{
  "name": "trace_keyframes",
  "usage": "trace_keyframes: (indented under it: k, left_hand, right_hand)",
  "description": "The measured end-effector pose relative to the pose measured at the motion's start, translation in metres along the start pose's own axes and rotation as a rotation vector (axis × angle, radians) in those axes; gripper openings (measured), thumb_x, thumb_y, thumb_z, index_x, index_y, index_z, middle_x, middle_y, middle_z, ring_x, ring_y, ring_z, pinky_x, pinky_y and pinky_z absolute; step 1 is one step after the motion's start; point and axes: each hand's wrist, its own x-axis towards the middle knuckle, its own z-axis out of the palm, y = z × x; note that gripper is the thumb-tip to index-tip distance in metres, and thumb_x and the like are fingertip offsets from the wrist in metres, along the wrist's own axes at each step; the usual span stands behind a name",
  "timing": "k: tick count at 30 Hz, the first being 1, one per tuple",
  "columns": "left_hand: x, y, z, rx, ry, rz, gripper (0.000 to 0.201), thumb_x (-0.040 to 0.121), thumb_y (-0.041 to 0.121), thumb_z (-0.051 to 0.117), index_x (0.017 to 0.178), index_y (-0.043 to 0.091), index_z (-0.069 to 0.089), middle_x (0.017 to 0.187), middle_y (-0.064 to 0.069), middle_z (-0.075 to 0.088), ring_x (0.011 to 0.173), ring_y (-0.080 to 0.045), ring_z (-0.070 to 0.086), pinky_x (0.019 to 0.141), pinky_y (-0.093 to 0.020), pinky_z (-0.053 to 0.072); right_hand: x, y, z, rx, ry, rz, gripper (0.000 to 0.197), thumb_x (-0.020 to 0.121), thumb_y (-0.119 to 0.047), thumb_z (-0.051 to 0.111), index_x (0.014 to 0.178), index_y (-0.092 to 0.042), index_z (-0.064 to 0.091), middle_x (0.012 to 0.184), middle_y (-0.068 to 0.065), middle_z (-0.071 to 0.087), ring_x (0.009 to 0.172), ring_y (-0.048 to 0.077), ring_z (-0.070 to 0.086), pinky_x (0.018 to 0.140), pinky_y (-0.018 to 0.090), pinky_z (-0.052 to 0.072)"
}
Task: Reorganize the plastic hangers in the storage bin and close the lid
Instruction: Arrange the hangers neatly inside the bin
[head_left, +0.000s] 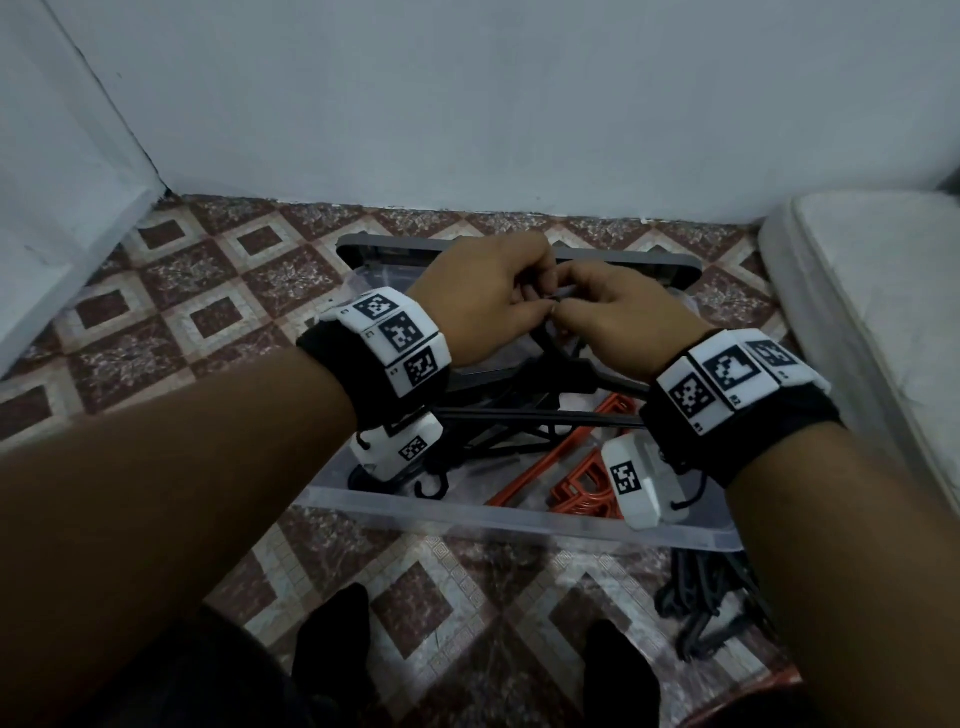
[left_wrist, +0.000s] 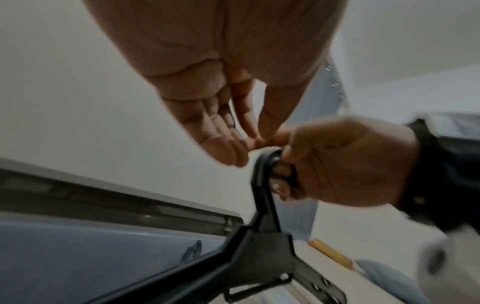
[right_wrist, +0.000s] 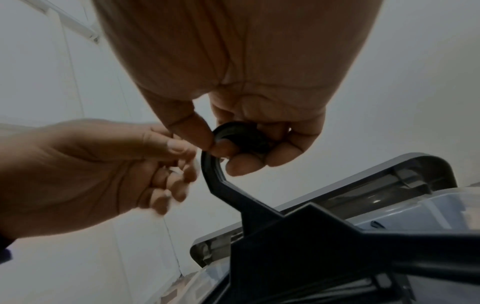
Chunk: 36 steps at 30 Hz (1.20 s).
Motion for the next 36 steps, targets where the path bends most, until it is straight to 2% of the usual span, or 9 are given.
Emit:
trace_keyframes:
  k: [2,4,8,13,18,21,26,32,36]
  left_hand:
    - [0.001,-0.007,-0.005,-0.122,-0.051,-0.089,0.009,0.086,0.027,0.067,0.092,0.022,0.063,0.072,0.015,0.063,0.066,-0.001,0.061,0.063,-0.016,0.048]
    - [0.004,-0.025,-0.011,-0.167,-0.203,-0.217,0.010,0.090,0.030,0.063,0.089,0.019,0.064,0.074,0.007,0.070,0.066,-0.009,0.068,0.063,-0.024,0.054]
    - [0.005,-0.087,-0.003,0.275,-0.433,-0.369,0.028,0.091,0.027,0.057,0.071,0.007,0.059,0.070,-0.009,0.065,0.063,-0.025,0.058,0.065,-0.036,0.050]
    - [-0.004,-0.152,0.045,0.625,-0.866,-0.447,0.031,0.091,0.028,0.061,0.114,0.007,0.062,0.113,-0.016,0.064,0.091,-0.028,0.059,0.079,-0.035,0.049]
    - [-0.017,-0.178,0.081,0.864,-1.095,-0.377,0.027,0.087,0.026,0.065,0.113,0.020,0.062,0.111,-0.002,0.065,0.076,-0.017,0.055,0.070,-0.030,0.045]
    - [-0.020,-0.179,0.086,0.859,-1.204,-0.394,0.027,0.091,0.020,0.061,0.117,0.022,0.060,0.123,-0.011,0.058,0.089,-0.020,0.051,0.073,-0.033,0.042]
    - [-0.016,-0.146,0.061,0.632,-0.990,-0.268,0.025,0.094,0.031,0.058,0.103,0.009,0.067,0.089,-0.006,0.061,0.076,-0.024,0.052,0.067,-0.025,0.039]
    - [0.004,-0.056,-0.005,0.419,-0.497,-0.120,0.018,0.081,0.026,0.072,0.094,0.020,0.061,0.089,0.002,0.063,0.083,-0.021,0.058,0.068,-0.028,0.040]
    - [0.010,0.000,-0.029,0.252,-0.188,-0.018,0.029,0.078,0.032,0.074,0.103,0.024,0.062,0.091,0.008,0.063,0.082,-0.014,0.055,0.069,-0.025,0.040]
  right_hand:
    - [0.005,0.003,0.001,-0.088,0.026,0.003,0.025,0.087,-0.020,0.057,0.109,-0.031,0.063,0.079,-0.003,0.070,0.067,0.010,0.066,0.059,0.022,0.050]
    - [0.009,0.006,0.001,-0.150,0.061,0.033,0.029,0.087,-0.022,0.058,0.114,-0.032,0.060,0.078,-0.005,0.067,0.063,0.008,0.063,0.051,0.019,0.045]
    - [0.013,0.016,0.000,-0.226,0.116,0.054,0.028,0.088,-0.024,0.057,0.115,-0.032,0.057,0.081,-0.008,0.064,0.069,0.009,0.062,0.056,0.022,0.046]
    - [0.024,0.032,-0.003,-0.266,0.213,0.087,0.022,0.089,-0.024,0.055,0.110,-0.033,0.059,0.081,-0.013,0.059,0.068,0.005,0.058,0.055,0.020,0.043]
    - [0.033,0.045,-0.007,-0.267,0.312,0.133,0.019,0.088,-0.024,0.054,0.102,-0.037,0.057,0.088,-0.005,0.063,0.067,0.011,0.061,0.054,0.022,0.043]
    - [0.036,0.048,-0.010,-0.259,0.346,0.145,0.022,0.087,-0.024,0.054,0.106,-0.033,0.060,0.096,-0.002,0.064,0.072,0.014,0.061,0.056,0.022,0.042]
    - [0.031,0.044,-0.012,-0.274,0.348,0.131,0.023,0.088,-0.020,0.053,0.104,-0.033,0.064,0.091,-0.003,0.064,0.066,0.012,0.059,0.052,0.020,0.041]
    - [0.019,0.029,-0.011,-0.352,0.203,0.096,0.029,0.092,-0.015,0.050,0.094,-0.039,0.066,0.089,-0.003,0.067,0.062,0.018,0.060,0.049,0.023,0.043]
    - [0.008,0.018,-0.009,-0.315,0.127,0.070,0.021,0.089,-0.023,0.060,0.097,-0.042,0.063,0.100,-0.008,0.063,0.082,0.016,0.062,0.067,0.027,0.049]
